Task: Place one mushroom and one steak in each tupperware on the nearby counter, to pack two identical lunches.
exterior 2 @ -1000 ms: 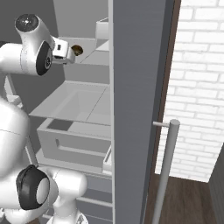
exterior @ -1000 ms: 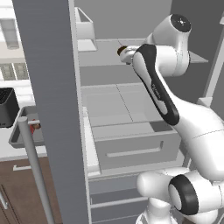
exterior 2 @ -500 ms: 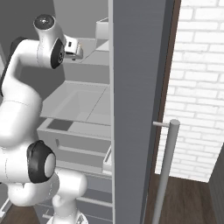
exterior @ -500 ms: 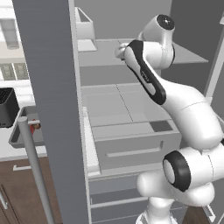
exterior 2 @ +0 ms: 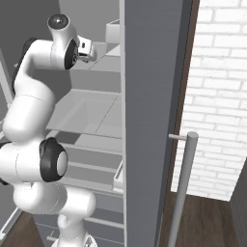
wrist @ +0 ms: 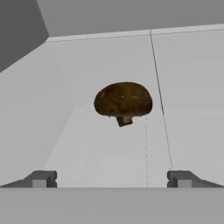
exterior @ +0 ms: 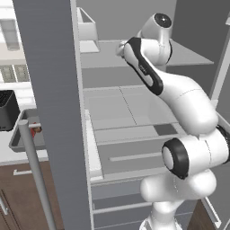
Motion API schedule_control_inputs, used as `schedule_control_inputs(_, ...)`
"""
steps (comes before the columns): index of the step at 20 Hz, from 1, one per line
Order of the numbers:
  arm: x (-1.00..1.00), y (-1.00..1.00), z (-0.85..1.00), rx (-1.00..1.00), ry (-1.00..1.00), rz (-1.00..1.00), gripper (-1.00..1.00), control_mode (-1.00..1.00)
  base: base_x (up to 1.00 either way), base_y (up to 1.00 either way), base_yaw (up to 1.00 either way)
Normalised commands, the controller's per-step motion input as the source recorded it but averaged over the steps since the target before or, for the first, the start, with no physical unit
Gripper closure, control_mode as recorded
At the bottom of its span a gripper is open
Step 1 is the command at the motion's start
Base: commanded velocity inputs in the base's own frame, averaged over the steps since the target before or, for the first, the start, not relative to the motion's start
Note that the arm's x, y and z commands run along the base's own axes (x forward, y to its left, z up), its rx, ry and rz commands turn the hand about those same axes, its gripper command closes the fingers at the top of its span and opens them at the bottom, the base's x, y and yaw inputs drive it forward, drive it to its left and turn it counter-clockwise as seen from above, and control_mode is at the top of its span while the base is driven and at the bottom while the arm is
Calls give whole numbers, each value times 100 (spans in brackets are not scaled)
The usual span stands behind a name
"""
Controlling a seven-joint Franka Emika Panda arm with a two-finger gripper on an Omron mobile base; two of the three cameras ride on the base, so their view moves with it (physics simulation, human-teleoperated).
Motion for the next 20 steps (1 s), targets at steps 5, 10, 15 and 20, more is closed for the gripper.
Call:
schedule_control_inputs(5,43,-7,-4,0,0,-3,-100,-100,0,0,0)
schedule_control_inputs(10,43,-2,-11,0,0,-1,-100,-100,0,0,0)
schedule_control_inputs(15,43,0,-10,0,0,0,-100,-100,0,0,0)
schedule_control_inputs(20,49,0,-4,0,0,0,-100,-100,0,0,0)
